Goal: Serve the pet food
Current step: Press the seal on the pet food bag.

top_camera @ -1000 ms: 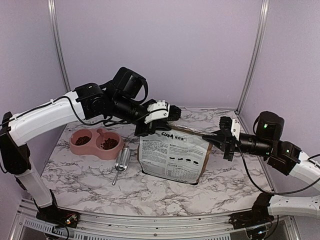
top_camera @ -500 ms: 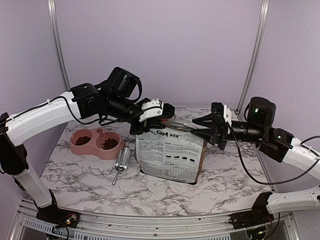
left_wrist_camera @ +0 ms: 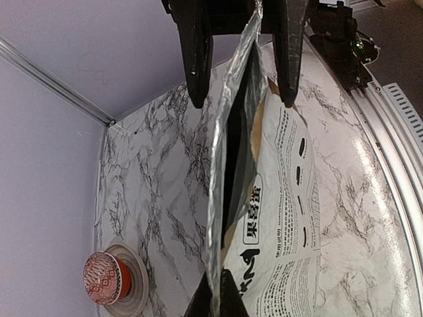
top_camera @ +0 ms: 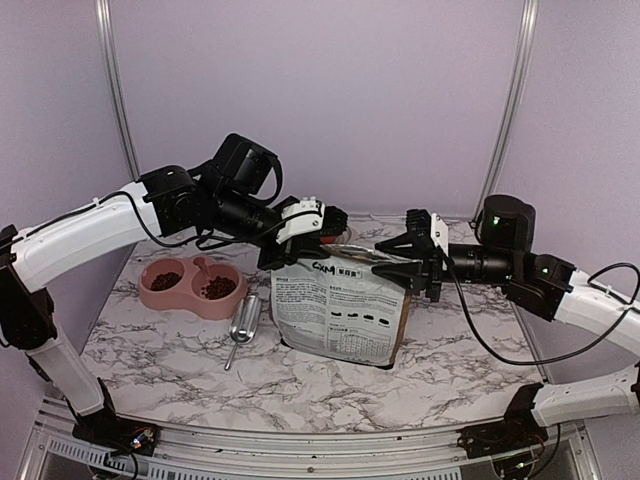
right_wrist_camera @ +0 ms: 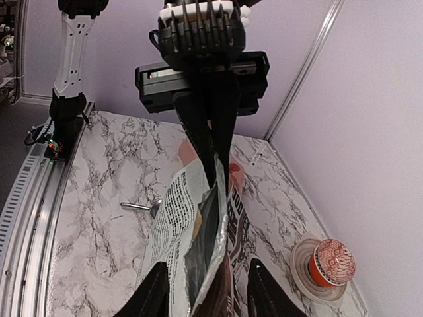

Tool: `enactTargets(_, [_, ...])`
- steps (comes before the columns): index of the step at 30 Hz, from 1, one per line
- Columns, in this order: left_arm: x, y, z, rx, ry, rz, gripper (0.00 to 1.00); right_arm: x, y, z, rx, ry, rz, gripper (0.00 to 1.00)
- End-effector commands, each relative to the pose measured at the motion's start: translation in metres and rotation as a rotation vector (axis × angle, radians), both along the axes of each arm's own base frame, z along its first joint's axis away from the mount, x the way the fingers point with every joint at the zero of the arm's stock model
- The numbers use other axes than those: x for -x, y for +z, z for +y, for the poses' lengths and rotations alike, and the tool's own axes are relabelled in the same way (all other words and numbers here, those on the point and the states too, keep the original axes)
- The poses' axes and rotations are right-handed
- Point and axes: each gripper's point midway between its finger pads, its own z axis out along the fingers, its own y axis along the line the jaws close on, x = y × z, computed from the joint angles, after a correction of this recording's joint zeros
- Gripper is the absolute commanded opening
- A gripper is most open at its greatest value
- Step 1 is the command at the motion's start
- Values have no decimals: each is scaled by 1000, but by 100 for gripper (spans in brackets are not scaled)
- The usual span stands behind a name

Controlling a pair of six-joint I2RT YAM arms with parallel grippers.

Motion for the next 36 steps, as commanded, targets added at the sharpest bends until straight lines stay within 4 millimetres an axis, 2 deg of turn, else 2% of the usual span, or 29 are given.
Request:
enactTargets(1, [1, 32, 15, 44, 16, -16, 0, -2, 21, 3, -43, -1, -55, 35])
enactTargets(3, [2, 31, 14, 44, 9, -9, 0, -3, 21, 4, -42, 1, -56, 29])
enactTargets(7, [4, 31, 14, 47, 0, -4, 0, -7, 17, 7, -27, -4, -53, 8])
enactTargets(9, [4, 32, 14, 49, -4, -7, 1, -8, 16, 6, -23, -9, -54, 3])
enactTargets(10, [5, 33, 13, 51, -8, -10, 4, -8, 16, 6, -24, -10, -58, 2])
enactTargets(14, [7, 37, 8, 68, -36, -3, 39, -7, 19, 4, -36, -18, -71, 0])
enactTargets(17, [10, 40, 2, 87, -61, 12, 50, -7, 21, 4, -46, -19, -66, 0])
enactTargets(24, [26, 41, -16, 115, -121, -4, 52, -6, 22, 4, -58, -18, -48, 0])
enactTargets(36, [30, 25, -47, 147, -118, -61, 49, -1, 25, 5, -82, 9, -46, 0])
